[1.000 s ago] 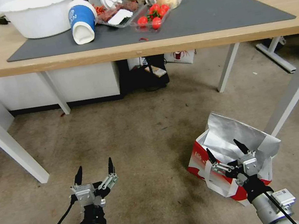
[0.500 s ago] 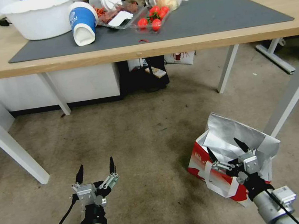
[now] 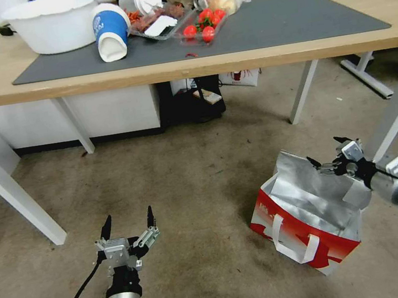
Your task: Pick up the food delivery bag from the floor and place it on the table.
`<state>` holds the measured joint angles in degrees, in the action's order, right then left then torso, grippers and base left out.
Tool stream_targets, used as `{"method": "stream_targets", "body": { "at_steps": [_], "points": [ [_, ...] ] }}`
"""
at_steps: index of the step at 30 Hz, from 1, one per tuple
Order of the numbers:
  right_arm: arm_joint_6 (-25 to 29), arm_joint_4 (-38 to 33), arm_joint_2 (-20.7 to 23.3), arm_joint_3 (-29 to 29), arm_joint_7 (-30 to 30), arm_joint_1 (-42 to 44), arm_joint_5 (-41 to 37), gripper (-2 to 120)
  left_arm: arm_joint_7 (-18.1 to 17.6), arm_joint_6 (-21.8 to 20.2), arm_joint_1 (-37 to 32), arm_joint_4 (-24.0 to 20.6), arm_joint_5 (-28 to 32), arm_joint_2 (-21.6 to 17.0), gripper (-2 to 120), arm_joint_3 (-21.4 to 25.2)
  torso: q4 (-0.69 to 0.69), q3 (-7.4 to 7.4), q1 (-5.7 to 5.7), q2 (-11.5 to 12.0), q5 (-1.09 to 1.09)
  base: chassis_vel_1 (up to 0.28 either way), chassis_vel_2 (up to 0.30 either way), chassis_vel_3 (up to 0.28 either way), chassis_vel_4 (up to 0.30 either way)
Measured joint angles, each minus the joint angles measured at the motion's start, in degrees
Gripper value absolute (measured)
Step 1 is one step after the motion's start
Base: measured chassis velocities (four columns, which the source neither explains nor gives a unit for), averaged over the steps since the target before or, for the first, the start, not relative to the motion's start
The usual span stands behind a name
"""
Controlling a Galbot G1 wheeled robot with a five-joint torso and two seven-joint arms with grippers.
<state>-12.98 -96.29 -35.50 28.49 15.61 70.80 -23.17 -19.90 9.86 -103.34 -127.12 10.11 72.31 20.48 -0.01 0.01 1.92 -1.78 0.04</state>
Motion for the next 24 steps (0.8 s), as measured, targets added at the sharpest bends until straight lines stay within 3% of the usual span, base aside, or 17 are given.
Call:
{"method": "stream_targets", "body": {
  "at_steps": [2, 9, 15, 24],
  "points": [
    [-1.23, 4.52, 2.8, -7.0, 1.49, -6.47, -0.14, 100, -0.11, -0.02, 0.22, 0.44, -0.13, 0.39, 100, 0.01, 0.03, 0.0, 0.0, -0.01, -0.04, 0.0, 0.0, 0.0, 0.0],
    [-5.54, 9.19, 5.69, -18.93, 5.99, -15.79, -0.87, 100, -0.42, -0.13, 0.69, 0.99, -0.27, 1.2, 100, 0.26, -0.01, 0.0, 0.0, -0.04, -0.03, 0.0, 0.0, 0.0, 0.0],
    [-8.85, 11.49, 4.73, -26.61, 6.89, -22.7, 0.9, 100, -0.67, -0.13, 0.63, 1.09, -0.44, 1.69, 100, 0.57, 0.01, 0.0, 0.0, -0.06, -0.04, 0.0, 0.0, 0.0, 0.0],
    [-10.36, 16.41, 1.84, -32.02, 8.04, -28.48, 1.59, 100, -0.87, 0.07, 0.15, 0.92, -0.6, 1.94, 100, 1.15, 0.02, 0.0, 0.0, -0.08, -0.03, 0.0, 0.0, 0.0, 0.0]
  ]
}}
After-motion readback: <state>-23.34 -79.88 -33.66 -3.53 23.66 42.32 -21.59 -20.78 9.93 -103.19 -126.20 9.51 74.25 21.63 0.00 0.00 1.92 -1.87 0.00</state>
